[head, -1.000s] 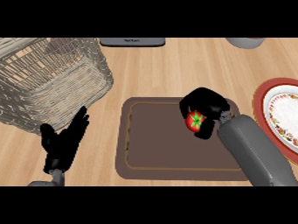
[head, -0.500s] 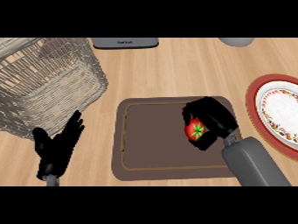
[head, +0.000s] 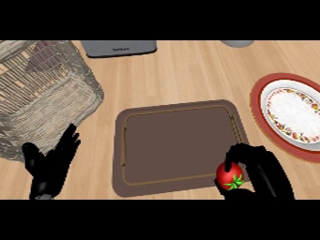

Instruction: Pick the tomato from the tray and place it in the plate

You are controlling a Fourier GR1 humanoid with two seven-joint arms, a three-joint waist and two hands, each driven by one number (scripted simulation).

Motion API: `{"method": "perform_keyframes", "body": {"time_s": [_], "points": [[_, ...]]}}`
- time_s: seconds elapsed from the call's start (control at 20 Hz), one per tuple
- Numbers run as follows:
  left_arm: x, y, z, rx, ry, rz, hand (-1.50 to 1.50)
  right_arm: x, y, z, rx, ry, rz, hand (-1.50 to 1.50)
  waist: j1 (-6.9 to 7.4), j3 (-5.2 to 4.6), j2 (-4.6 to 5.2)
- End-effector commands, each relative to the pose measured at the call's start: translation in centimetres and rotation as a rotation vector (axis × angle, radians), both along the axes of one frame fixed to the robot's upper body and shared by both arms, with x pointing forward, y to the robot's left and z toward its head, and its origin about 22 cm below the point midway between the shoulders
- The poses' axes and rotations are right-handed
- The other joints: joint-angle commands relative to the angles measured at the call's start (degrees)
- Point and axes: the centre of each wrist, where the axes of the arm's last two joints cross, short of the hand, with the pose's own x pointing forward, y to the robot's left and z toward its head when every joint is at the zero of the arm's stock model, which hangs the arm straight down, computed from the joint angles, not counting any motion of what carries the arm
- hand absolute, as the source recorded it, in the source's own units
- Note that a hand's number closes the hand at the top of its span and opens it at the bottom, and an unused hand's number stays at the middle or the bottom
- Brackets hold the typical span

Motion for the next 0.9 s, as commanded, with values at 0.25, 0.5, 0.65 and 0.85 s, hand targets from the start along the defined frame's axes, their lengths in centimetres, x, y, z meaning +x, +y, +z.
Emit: {"method": "perform_keyframes", "body": {"time_s": [0.25,0.5,0.65,0.85], "points": [[0.7,-0.9,0.0,-0.012,-0.019,-0.073,0.00,-9.3,-4.7,5.3,0.258,-0.096,-0.324,1.50,4.28,-0.06,1.42],[1.0,-1.8,0.3,-0.010,0.006,-0.109,0.00,-9.0,-7.9,5.0,0.444,-0.144,-0.395,1.50,5.67,0.03,1.59],[1.9,-1.1,0.4,-0.013,-0.011,-0.106,0.00,-6.9,-12.8,4.9,0.414,-0.233,-0.484,1.50,6.07,0.03,1.71],[0.9,-3.9,0.3,-0.032,-0.016,-0.111,0.00,-2.8,-15.5,3.7,0.366,-0.261,-0.546,1.50,7.06,0.00,1.82]]}}
